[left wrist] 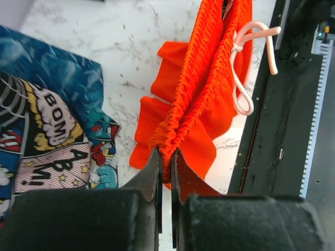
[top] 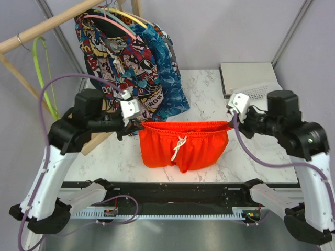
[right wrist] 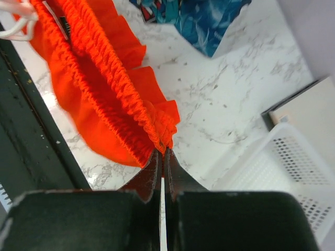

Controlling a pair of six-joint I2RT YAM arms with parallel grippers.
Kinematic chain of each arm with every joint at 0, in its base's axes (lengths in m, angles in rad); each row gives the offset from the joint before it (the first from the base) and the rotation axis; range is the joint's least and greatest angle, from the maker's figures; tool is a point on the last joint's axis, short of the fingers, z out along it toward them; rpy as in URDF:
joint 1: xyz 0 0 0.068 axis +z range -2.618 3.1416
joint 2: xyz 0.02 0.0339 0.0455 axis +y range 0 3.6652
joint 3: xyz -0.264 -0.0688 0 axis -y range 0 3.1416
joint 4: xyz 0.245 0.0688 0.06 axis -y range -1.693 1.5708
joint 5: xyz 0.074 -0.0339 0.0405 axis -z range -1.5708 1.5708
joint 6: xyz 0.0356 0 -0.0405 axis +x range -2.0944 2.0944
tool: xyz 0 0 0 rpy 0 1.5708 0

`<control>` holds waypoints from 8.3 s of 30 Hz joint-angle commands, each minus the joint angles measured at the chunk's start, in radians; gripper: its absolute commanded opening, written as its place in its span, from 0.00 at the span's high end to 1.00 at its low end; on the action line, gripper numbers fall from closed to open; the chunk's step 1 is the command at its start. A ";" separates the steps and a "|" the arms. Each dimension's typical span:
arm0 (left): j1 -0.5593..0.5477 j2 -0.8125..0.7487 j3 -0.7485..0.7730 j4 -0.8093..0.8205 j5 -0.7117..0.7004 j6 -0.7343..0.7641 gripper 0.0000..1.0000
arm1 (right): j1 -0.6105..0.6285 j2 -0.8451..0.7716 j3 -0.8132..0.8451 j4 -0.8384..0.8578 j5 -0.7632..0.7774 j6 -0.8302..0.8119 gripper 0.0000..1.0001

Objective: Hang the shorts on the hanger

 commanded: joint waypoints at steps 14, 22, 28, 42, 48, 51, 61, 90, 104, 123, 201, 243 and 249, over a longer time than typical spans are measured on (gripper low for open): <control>-0.008 0.183 -0.568 0.213 -0.132 0.148 0.98 | 0.163 0.228 -0.576 0.193 0.176 -0.021 1.00; -0.006 0.387 -0.587 0.290 -0.169 0.062 0.97 | 0.173 0.452 -0.589 0.324 0.245 0.031 0.99; -0.008 0.401 -0.608 0.366 -0.214 0.022 0.70 | 0.205 0.468 -0.581 0.372 0.242 0.063 0.49; -0.025 0.064 -0.093 0.104 -0.086 -0.078 0.01 | 0.208 0.299 -0.057 0.139 0.273 0.189 0.02; -0.026 -0.094 0.110 0.299 -0.256 -0.303 0.00 | 0.206 0.308 0.040 0.111 0.296 0.211 0.02; -0.026 -0.143 0.162 0.398 -0.431 -0.368 0.01 | 0.203 0.305 0.031 0.099 0.317 0.201 0.02; 0.358 -0.306 0.142 0.469 -0.874 -0.513 0.07 | 0.182 0.291 0.016 0.084 0.288 0.186 0.02; 0.601 -0.024 -0.028 0.530 -1.232 -0.532 0.50 | 0.180 0.333 0.080 0.036 0.253 0.175 0.02; 0.601 -0.057 0.053 0.630 -1.155 -0.409 0.98 | 0.180 0.354 0.071 0.036 0.245 0.174 0.02; 0.577 -0.232 -0.066 0.512 -1.094 -0.411 0.98 | 0.180 0.353 0.077 0.035 0.240 0.175 0.02; 0.591 -0.317 -0.501 -0.203 0.667 0.723 0.91 | 0.617 0.254 -0.250 0.789 -0.169 0.640 0.48; 0.103 -0.045 -0.751 0.331 0.201 0.658 0.27 | 0.527 -0.006 -0.328 0.148 0.181 0.134 1.00; 0.029 0.032 -0.731 0.303 0.116 0.868 0.35 | 0.522 0.007 -0.334 0.171 0.190 0.151 1.00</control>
